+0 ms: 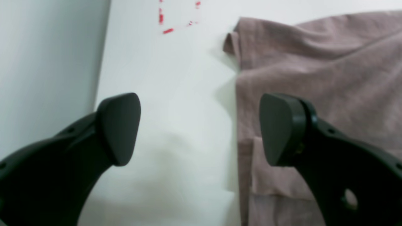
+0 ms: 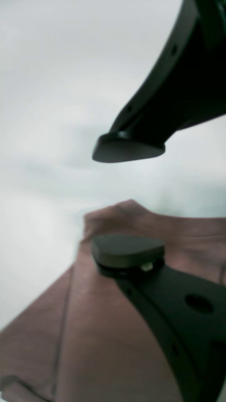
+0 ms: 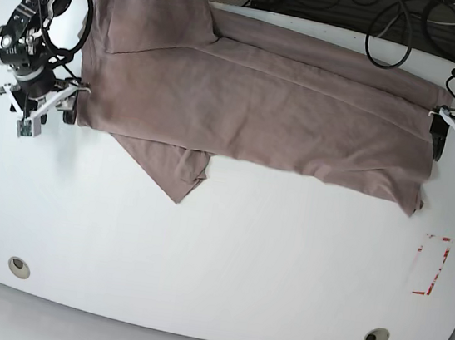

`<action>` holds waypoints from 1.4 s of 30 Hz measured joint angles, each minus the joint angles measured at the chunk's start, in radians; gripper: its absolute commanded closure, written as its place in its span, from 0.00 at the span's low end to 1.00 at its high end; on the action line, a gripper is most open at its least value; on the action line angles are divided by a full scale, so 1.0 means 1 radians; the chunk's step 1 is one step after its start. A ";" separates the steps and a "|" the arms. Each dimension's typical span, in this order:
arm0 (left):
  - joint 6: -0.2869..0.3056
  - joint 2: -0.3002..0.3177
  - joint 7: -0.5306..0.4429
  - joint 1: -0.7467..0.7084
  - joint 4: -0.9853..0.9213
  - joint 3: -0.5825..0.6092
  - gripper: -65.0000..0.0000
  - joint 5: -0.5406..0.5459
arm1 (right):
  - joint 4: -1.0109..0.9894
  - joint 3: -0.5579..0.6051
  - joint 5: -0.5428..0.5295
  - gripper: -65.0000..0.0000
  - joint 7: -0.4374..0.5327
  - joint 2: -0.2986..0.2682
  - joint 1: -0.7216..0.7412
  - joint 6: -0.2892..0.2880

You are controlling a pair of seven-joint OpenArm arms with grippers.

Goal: Layout the t-shirt on the table in an organized manner, then fold the t-shirt properly
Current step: 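Move the right gripper along the shirt to its hanging corner and pinch it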

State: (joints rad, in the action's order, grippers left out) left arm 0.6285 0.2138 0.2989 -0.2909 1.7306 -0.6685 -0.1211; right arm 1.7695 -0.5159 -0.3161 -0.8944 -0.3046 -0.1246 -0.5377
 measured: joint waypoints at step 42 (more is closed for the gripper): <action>-0.003 -0.043 0.000 0.000 -0.002 0.019 0.13 -0.001 | -0.667 0.547 -0.006 0.45 0.142 0.077 0.562 -0.007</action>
State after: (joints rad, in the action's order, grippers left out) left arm 0.6254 0.1707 0.2989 -0.2913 1.7287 -0.6498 -0.1223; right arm 1.1027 0.0315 -0.3222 -0.7525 -0.2276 0.4377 -0.5446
